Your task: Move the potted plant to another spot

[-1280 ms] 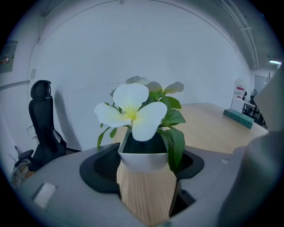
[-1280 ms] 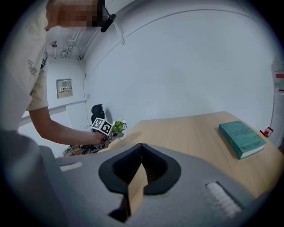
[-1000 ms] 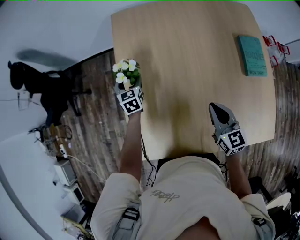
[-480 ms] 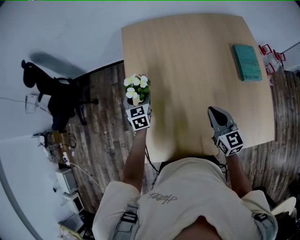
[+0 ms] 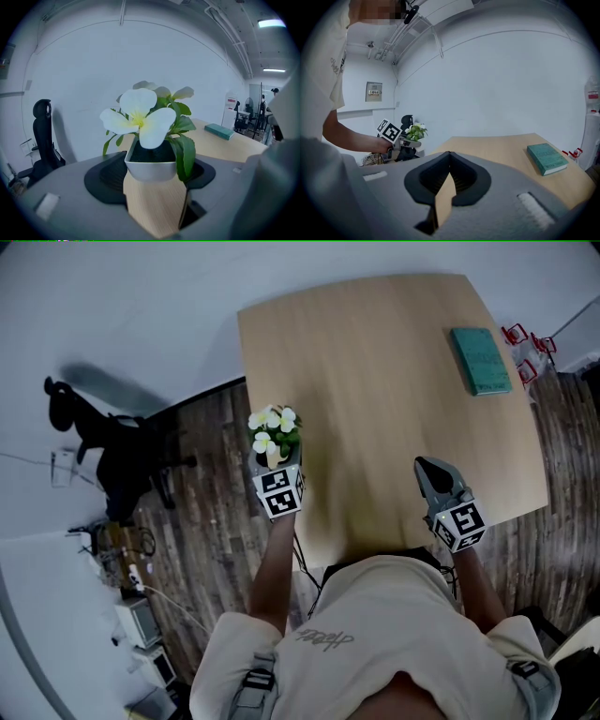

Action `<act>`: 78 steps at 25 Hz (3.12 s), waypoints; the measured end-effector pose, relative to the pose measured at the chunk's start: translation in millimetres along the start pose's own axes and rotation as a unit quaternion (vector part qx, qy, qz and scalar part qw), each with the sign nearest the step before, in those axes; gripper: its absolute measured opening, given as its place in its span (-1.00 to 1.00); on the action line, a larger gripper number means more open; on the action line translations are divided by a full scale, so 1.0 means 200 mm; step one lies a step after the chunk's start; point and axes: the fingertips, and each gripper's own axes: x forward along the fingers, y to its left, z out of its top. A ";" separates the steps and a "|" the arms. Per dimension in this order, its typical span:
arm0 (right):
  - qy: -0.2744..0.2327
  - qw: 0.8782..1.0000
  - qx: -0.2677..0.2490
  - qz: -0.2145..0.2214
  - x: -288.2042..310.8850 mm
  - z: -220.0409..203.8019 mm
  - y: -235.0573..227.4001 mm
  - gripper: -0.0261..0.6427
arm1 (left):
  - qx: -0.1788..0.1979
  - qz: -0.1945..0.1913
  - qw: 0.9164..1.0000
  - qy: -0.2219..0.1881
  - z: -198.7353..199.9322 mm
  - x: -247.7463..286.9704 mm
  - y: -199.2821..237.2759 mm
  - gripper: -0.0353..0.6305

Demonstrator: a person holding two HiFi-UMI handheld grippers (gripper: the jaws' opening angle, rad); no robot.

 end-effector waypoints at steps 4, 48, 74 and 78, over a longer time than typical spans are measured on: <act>0.002 1.000 -0.006 -0.014 -0.05 -0.02 0.00 -0.91 | 0.001 -0.013 1.000 -0.002 -0.02 -0.01 -0.05 0.16; 0.014 0.998 0.054 -0.005 -0.66 -0.39 -1.12 -0.91 | 0.024 -0.110 0.992 0.062 -0.11 0.16 -1.71 0.16; 0.055 0.996 0.066 0.024 -0.65 -0.54 -1.31 -0.91 | 0.091 -0.139 0.983 0.080 -0.42 0.39 -2.08 0.17; 0.058 0.995 0.070 0.029 -0.63 -0.55 -1.31 -0.91 | 0.091 -0.135 0.984 0.077 -0.43 0.39 -2.08 0.17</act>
